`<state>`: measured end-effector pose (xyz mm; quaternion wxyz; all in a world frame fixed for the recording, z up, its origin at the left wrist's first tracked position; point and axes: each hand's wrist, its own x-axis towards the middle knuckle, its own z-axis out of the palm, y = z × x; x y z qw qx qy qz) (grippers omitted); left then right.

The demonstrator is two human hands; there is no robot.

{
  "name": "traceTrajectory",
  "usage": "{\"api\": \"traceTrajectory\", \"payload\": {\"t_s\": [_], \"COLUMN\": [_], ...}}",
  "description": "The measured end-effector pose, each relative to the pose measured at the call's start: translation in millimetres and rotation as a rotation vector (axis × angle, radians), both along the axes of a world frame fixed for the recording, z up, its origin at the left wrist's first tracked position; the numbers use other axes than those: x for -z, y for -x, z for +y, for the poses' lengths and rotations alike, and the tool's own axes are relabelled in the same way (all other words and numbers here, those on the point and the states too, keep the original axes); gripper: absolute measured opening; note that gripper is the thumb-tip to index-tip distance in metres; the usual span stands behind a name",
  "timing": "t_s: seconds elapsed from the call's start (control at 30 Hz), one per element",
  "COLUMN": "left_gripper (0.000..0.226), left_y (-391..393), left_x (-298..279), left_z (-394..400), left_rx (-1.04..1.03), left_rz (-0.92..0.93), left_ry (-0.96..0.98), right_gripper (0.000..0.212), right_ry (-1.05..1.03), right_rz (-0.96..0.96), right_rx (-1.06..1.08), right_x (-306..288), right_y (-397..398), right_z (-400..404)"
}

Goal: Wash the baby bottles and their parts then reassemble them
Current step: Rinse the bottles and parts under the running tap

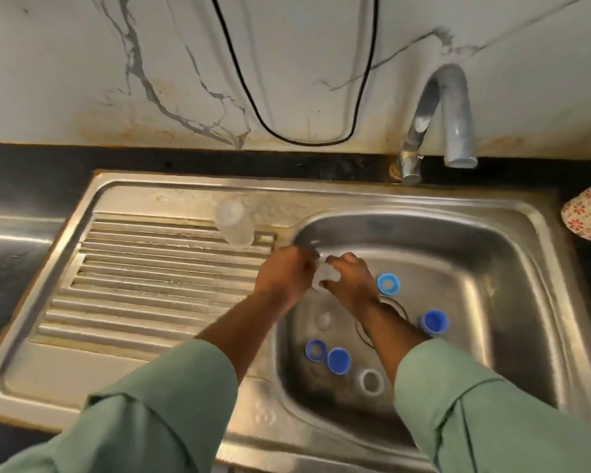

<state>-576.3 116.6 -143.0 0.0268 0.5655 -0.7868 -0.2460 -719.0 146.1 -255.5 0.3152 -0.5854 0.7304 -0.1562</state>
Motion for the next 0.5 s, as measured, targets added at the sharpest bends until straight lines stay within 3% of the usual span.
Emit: {"api": "traceTrajectory", "payload": {"t_s": [0.13,0.23,0.3,0.37,0.5], "left_gripper": [0.018,0.035,0.045,0.037,0.036], "left_y": [55,113,147,166,177], "left_x": [-8,-29,-43,-52,-46], "left_z": [-25,-51,-61,-68,-84], "left_rx": [-0.282,-0.228,-0.147,-0.134,-0.174], "left_rz": [0.414,0.566,0.584,0.588,0.377], "left_ry": [-0.030,-0.029,-0.153,-0.220,-0.124], "right_gripper": [0.049,0.046,0.045,0.045,0.046], "right_ry": [0.191,0.268,0.272,0.268,0.228], "right_rz": [-0.253,-0.303,-0.283,-0.290,-0.392], "right_rx": [0.254,0.293,0.278,0.263,0.277], "right_x": [-27,-50,-58,-64,-77], "right_y": [44,82,102,114,120], "right_z": [19,27,27,27,27]}}
